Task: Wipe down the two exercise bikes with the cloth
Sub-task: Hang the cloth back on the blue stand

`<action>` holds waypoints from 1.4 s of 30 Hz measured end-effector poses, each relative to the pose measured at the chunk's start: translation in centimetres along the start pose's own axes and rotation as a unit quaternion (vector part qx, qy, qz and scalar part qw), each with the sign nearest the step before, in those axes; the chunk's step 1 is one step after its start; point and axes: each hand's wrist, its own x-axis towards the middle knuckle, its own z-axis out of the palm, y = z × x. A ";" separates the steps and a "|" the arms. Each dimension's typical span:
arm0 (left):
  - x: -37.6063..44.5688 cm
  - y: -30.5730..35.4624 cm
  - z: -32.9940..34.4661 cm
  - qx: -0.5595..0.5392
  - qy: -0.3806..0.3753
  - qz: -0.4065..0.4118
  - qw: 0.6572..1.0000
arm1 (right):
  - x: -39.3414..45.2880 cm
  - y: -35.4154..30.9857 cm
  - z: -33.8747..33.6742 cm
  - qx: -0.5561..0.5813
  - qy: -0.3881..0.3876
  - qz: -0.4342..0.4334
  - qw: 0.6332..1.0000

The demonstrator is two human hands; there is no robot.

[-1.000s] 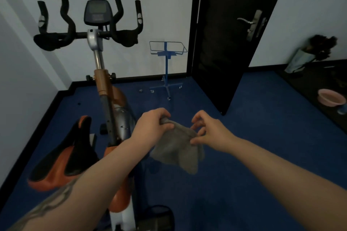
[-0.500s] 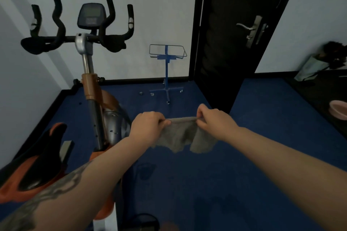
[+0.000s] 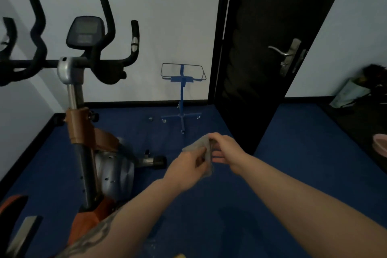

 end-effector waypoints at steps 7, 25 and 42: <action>10.2 -2.2 -4.3 0.137 -0.152 0.058 0.977 | 8.0 -2.8 -3.0 -0.134 0.068 -0.060 0.987; 36.3 -4.9 -6.0 0.090 0.029 -0.205 0.974 | 30.3 -14.6 -16.5 -0.653 -0.058 -0.201 0.728; 56.5 -14.5 -16.4 0.092 0.025 -0.238 0.967 | 54.8 -24.6 -10.6 -0.535 -0.049 -0.184 0.823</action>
